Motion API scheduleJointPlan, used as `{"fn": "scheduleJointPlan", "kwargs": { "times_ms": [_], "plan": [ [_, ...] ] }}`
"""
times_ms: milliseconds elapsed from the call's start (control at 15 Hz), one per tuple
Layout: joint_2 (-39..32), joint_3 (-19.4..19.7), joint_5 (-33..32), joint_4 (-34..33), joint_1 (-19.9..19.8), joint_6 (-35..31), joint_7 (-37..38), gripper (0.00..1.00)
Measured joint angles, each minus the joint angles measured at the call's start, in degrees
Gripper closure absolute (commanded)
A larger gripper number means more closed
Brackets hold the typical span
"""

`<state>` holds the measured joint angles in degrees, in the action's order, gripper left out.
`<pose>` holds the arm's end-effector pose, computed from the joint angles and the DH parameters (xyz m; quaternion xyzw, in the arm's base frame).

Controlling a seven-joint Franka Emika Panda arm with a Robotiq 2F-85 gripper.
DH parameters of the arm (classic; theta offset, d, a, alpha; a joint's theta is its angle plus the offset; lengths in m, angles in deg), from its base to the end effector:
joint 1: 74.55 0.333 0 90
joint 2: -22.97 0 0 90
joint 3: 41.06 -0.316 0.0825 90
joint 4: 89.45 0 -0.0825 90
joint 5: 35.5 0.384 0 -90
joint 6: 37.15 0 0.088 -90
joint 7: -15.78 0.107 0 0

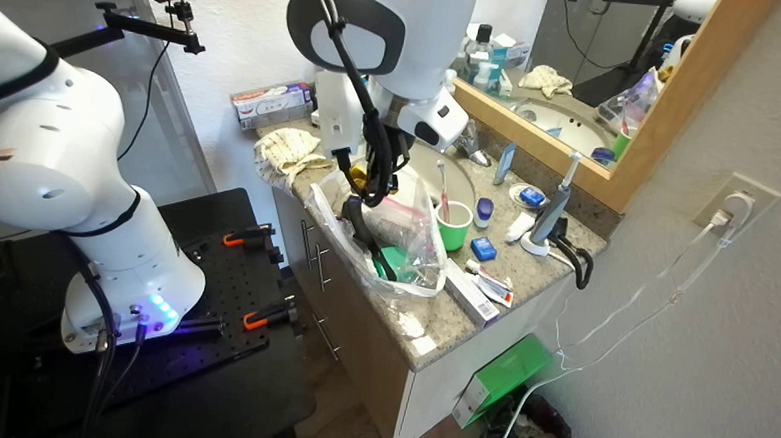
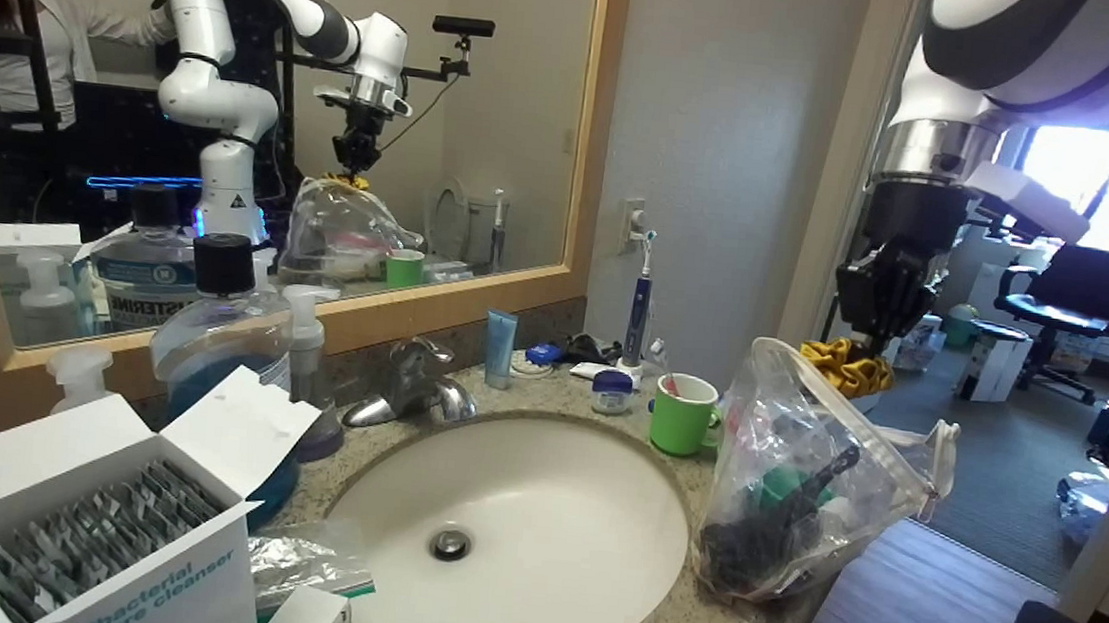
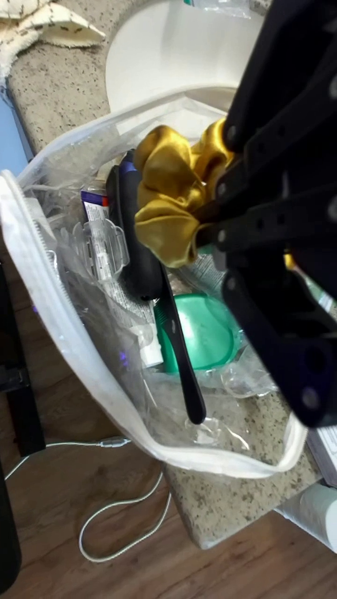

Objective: Pick up the hair ribbon and put it in the plastic

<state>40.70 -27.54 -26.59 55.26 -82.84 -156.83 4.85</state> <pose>0.3869 -0.1449 0.3743 -0.9842 0.1290 0.0386 0.1153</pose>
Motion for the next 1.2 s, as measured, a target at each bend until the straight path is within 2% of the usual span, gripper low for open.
{"fn": "scheduleJointPlan", "kwargs": {
  "times_ms": [867,933,1000,1133,1200],
  "plan": [
    [-7.4,-0.5,0.0,-1.3,0.5,-3.4,-1.4,0.99],
    [-8.0,-0.6,0.0,-1.4,0.5,-3.5,-1.4,0.91],
    [-8.5,-0.7,0.0,-1.6,0.5,-3.5,-1.4,0.69],
    [-9.4,-0.8,0.0,-2.0,0.5,-3.5,-1.4,0.65],
    [-9.8,-0.9,0.0,-2.2,0.5,-3.5,-1.4,0.59]
  ]
}}
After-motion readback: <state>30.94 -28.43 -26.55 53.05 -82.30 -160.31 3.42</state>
